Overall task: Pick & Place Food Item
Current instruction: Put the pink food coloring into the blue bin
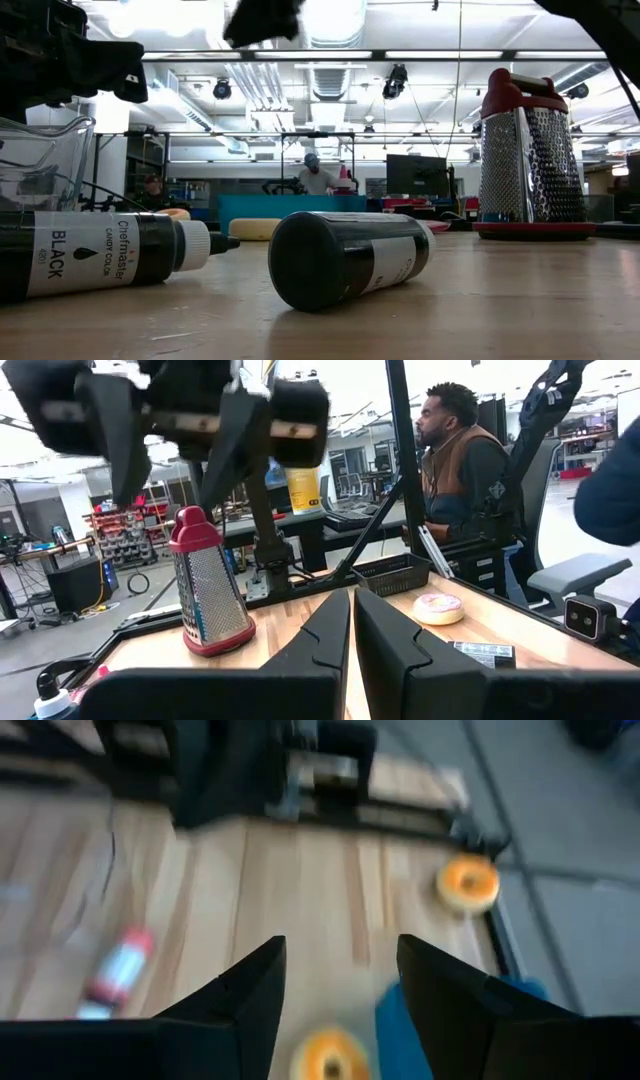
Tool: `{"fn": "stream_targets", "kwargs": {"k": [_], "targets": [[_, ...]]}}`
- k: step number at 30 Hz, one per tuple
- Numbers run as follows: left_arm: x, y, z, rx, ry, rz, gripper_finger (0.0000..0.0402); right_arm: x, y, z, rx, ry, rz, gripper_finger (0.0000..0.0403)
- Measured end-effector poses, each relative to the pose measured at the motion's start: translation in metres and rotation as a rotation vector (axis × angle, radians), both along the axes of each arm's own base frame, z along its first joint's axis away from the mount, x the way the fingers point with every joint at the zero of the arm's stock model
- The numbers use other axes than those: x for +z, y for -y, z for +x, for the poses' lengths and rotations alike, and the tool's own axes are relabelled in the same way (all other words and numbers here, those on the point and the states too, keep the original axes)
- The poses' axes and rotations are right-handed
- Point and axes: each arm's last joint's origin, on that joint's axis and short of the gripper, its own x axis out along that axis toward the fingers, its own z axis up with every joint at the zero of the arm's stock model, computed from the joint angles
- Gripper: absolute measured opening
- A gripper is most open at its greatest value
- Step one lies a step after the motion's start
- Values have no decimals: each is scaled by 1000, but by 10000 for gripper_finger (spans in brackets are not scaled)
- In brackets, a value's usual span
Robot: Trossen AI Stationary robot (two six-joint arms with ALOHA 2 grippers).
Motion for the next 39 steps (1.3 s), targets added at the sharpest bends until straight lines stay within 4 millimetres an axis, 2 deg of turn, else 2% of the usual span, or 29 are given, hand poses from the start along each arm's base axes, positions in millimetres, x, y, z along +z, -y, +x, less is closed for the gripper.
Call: {"fn": "stream_targets", "kwargs": {"k": [8, 14, 17, 23, 28, 30, 35, 39], "targets": [[0, 0, 0, 0, 0, 0, 26, -5, -29, 23, 27, 292, 6, 195], [0, 0, 0, 0, 0, 0, 26, -32, -42, 31, -12, 396, -47, 194], [0, 0, 0, 0, 0, 0, 26, -43, -43, 26, -49, 436, -67, 194], [0, 0, 0, 0, 0, 0, 26, -72, -40, -2, -101, 477, -88, 194], [0, 0, 0, 0, 0, 0, 26, -98, -37, -45, -112, 518, -63, 194], [0, 0, 0, 0, 0, 0, 26, -112, -36, -61, -120, 548, -38, 194], [0, 0, 0, 2, 0, 0, 26, -166, -41, -92, -83, 572, 36, 194], [-1, 0, 0, 3, -8, -4, 26, -192, -42, -109, 23, 657, 78, 194]]}}
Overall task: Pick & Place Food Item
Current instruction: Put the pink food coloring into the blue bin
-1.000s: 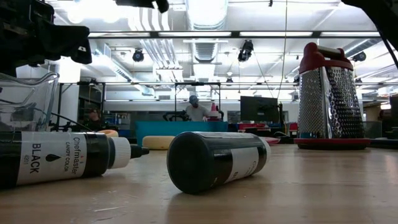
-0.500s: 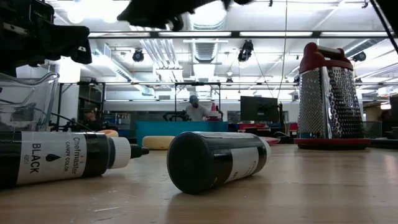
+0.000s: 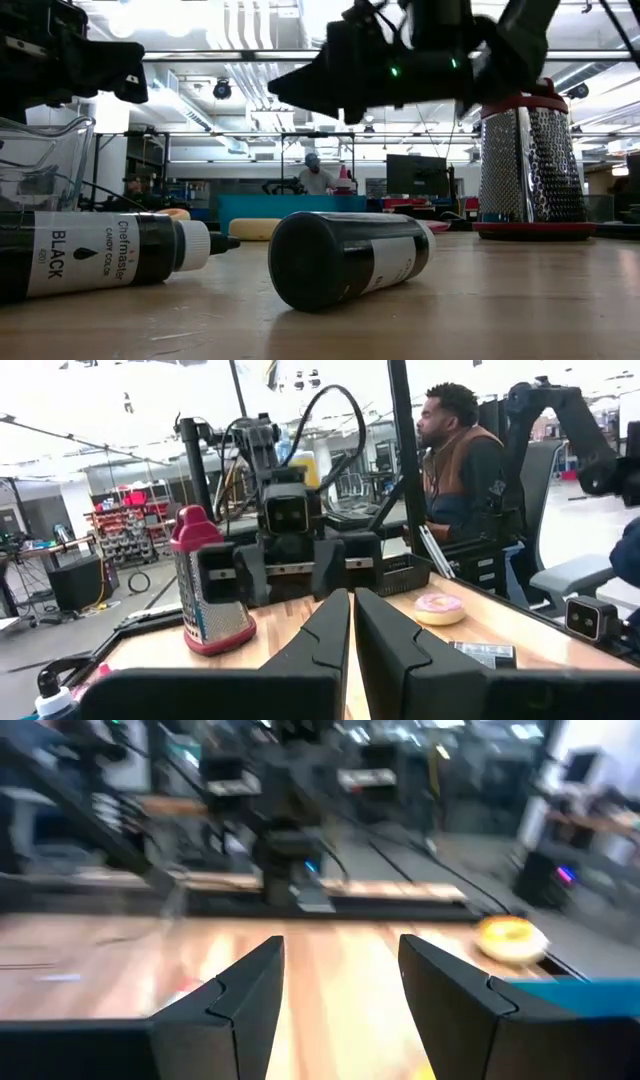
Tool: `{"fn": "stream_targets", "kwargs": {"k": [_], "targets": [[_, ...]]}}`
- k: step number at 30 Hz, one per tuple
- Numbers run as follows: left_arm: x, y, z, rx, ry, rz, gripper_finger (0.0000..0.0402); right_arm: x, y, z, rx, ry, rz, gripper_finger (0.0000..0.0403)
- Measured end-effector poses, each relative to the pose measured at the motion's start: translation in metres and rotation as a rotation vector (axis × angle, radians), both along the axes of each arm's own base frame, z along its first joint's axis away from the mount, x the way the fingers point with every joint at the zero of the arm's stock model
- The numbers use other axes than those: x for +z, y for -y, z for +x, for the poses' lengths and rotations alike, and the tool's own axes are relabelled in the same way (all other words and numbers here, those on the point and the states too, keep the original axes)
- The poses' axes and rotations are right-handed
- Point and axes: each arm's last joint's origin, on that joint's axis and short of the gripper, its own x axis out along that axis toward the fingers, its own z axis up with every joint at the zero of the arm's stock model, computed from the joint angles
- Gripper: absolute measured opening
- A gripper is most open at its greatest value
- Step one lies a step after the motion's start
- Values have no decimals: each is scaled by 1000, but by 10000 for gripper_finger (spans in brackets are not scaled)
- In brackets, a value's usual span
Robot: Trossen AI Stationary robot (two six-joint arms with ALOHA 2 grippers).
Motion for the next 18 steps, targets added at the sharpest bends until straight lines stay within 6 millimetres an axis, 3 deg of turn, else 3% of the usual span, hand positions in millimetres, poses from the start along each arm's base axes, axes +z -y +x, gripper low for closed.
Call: {"fn": "stream_targets", "kwargs": {"k": [3, 11, 18], "targets": [[-1, 0, 0, 0, -9, -4, 26, -18, -5, 2, 100, 13, -11, 194], [-2, 0, 1, 0, -26, -11, 26, -63, -27, 36, 114, -41, -44, 194], [-2, 0, 1, 0, -26, -11, 26, -77, -47, 59, 98, -11, 42, 194]]}}
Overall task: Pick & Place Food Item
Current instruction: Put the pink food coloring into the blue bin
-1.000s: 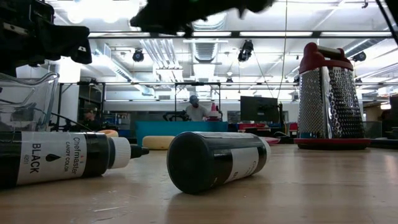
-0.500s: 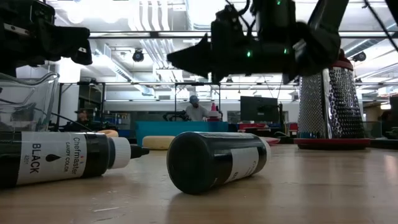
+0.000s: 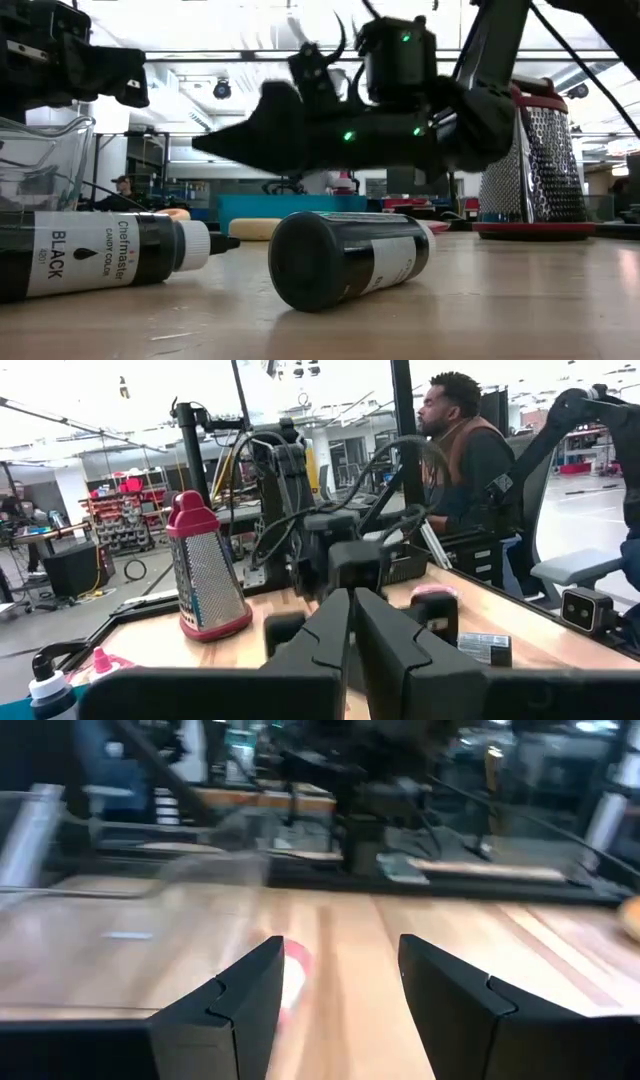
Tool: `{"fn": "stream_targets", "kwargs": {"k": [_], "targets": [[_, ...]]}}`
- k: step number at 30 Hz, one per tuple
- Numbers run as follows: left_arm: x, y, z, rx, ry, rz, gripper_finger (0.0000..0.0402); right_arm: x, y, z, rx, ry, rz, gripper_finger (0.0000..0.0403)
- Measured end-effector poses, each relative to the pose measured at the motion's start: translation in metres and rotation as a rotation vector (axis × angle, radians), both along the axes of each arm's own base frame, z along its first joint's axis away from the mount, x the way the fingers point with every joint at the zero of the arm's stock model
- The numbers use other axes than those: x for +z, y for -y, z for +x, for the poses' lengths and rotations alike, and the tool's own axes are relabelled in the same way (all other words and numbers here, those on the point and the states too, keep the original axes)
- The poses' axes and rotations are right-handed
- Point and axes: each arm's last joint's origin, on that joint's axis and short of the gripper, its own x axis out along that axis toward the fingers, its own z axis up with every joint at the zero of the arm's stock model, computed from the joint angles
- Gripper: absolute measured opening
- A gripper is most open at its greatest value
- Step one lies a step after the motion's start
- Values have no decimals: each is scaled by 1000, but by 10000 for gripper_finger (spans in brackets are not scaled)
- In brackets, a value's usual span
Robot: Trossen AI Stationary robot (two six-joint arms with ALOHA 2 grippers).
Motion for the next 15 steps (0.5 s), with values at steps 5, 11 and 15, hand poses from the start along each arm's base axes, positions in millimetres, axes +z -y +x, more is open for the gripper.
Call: {"fn": "stream_targets", "kwargs": {"k": [5, 11, 15], "targets": [[0, 0, 0, 0, -2, -1, 26, -10, -19, 3, -31, -81, 28, 194], [0, 0, 0, 0, -4, -2, 26, -9, -36, 12, -43, -178, -29, 194], [0, 0, 0, 0, -4, -2, 26, -8, -43, 20, -58, -268, -24, 188]]}}
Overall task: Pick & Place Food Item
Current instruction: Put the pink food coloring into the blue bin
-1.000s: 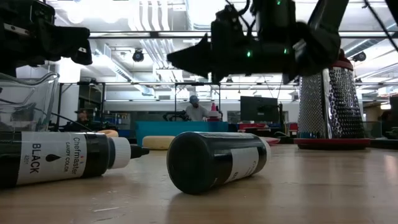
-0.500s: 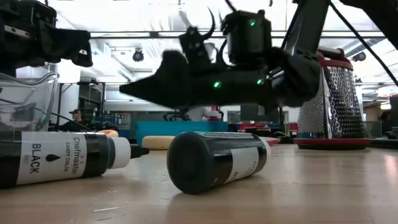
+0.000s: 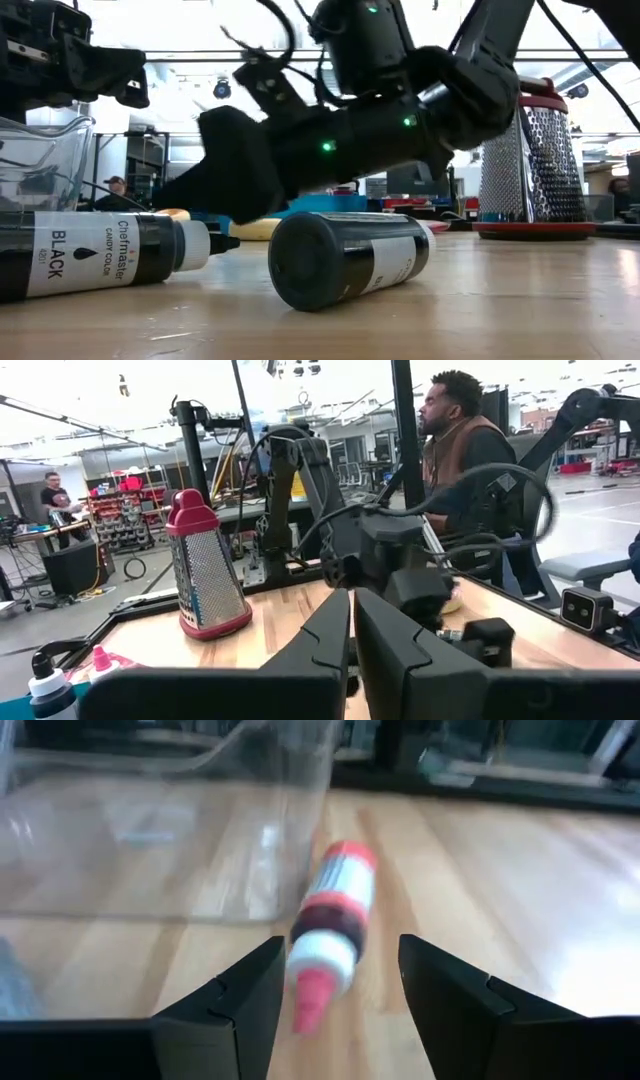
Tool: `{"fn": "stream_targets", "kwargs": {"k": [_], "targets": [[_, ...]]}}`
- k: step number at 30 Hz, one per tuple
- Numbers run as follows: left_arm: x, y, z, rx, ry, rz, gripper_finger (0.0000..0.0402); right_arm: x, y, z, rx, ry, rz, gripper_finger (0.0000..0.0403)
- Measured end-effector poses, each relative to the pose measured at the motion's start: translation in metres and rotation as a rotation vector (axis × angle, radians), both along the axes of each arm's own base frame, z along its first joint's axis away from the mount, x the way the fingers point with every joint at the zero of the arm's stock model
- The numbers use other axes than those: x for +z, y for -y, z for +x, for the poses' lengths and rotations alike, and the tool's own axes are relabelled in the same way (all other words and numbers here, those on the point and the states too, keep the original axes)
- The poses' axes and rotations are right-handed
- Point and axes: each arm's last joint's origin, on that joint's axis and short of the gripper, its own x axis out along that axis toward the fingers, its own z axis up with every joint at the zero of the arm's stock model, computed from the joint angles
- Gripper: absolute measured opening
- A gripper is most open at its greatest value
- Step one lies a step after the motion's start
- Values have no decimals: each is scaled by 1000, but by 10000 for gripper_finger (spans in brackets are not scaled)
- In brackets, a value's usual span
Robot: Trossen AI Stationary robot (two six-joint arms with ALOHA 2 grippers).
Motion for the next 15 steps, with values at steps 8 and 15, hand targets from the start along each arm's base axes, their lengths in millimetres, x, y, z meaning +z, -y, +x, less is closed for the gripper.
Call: {"fn": "stream_targets", "kwargs": {"k": [8, 15], "targets": [[0, 0, 0, 0, 0, 0, 26, 10, -4, 14, 1, -89, -3, 169], [0, 0, 0, 0, 0, 0, 26, 10, -4, 18, 34, -98, 12, 187]]}}
